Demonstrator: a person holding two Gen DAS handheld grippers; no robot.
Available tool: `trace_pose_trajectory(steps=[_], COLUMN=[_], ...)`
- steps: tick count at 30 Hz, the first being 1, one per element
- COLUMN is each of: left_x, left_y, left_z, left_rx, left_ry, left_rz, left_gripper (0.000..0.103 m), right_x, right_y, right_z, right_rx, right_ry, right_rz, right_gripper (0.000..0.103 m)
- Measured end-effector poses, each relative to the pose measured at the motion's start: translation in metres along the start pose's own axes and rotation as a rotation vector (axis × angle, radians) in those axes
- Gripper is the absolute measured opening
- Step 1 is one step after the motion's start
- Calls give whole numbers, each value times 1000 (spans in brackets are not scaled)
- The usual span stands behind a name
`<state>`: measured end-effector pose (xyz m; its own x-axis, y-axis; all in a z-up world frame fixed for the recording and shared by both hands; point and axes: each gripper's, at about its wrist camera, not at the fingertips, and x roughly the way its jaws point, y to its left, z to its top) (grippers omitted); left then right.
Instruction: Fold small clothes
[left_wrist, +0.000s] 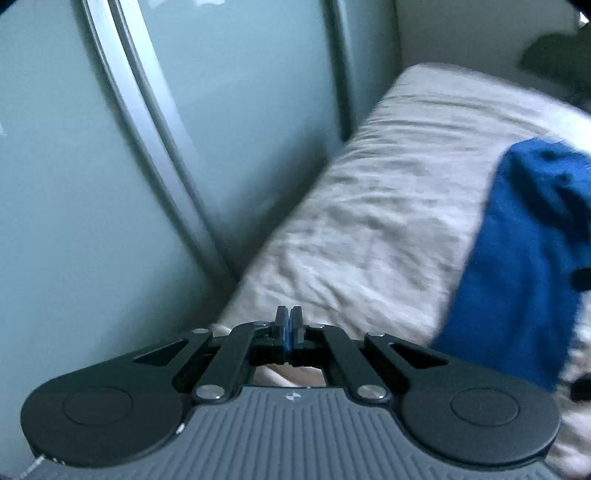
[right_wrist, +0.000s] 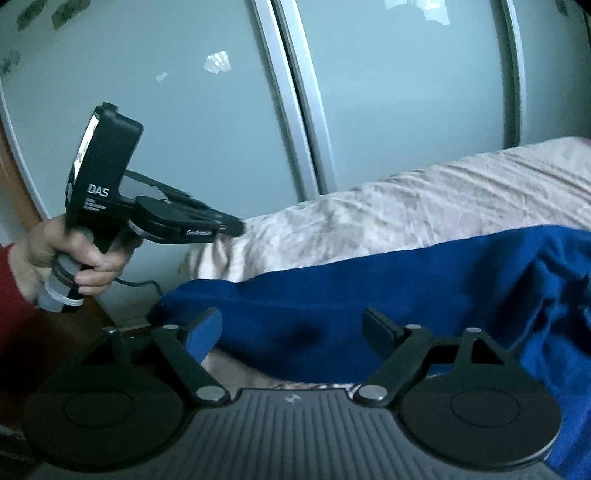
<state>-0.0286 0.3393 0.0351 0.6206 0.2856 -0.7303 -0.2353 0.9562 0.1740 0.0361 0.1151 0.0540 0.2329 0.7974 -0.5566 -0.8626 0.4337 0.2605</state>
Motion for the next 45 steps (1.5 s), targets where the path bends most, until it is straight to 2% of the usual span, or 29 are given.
trace_pose_trajectory(steps=[1,3,4,9,11,13,15,21,24,26,28,29,30,31,34,37,42,45], left_x=[-7,-21,-26,-32,-31,-31,-32,-30,-21,-16,-14,-13,-14,-14,-18,-35,-68,-73], left_y=[2,5,5,18,31,41,47,61,69,71,67,65,63,62,63,63,57,43], left_z=[-4,-14,-19,-48,-59,-67,-76,-90,-94,-96,-96,-95,-94,-93,-87,-76,-40,-14], left_rx=[-1,14,24,32,-19,-73,-102,-158,-223,-261,-267,-262,-257,-259,-285,-303,-356,-381], left_ry=[-3,-12,-4,43,45,36,20,30,80,119,145,152,153,158,143,87,-29,-37], left_rz=[-46,-121,-150,-227,-256,-281,-304,-418,-503,-568,-618,-621,-611,-608,-596,-605,-690,-741], left_gripper=[14,26,38,43,47,57,58,57,51,42,25,22,9,1,0,0,0,0], right_x=[-1,-2,-2,6,7,7,6,7,10,9,8,6,6,4,-2,-9,-24,-35], right_y=[2,10,14,27,27,27,28,31,30,30,30,29,28,27,22,15,0,-12], right_z=[-1,-3,-4,-11,-14,-16,-17,-20,-21,-22,-23,-24,-24,-25,-26,-26,-27,-26], right_rx=[-16,-64,-91,-134,-124,-116,-114,-109,-103,-98,-94,-90,-84,-77,-52,-21,43,90], right_ry=[1,-2,0,38,45,48,50,51,56,57,55,53,50,46,33,13,-39,-82], right_rz=[13,40,38,34,37,39,42,41,37,36,35,35,34,32,27,16,-25,-47], right_gripper=[83,83,83,83,83,83,83,83,83,84,84,84,84,84,84,84,84,84])
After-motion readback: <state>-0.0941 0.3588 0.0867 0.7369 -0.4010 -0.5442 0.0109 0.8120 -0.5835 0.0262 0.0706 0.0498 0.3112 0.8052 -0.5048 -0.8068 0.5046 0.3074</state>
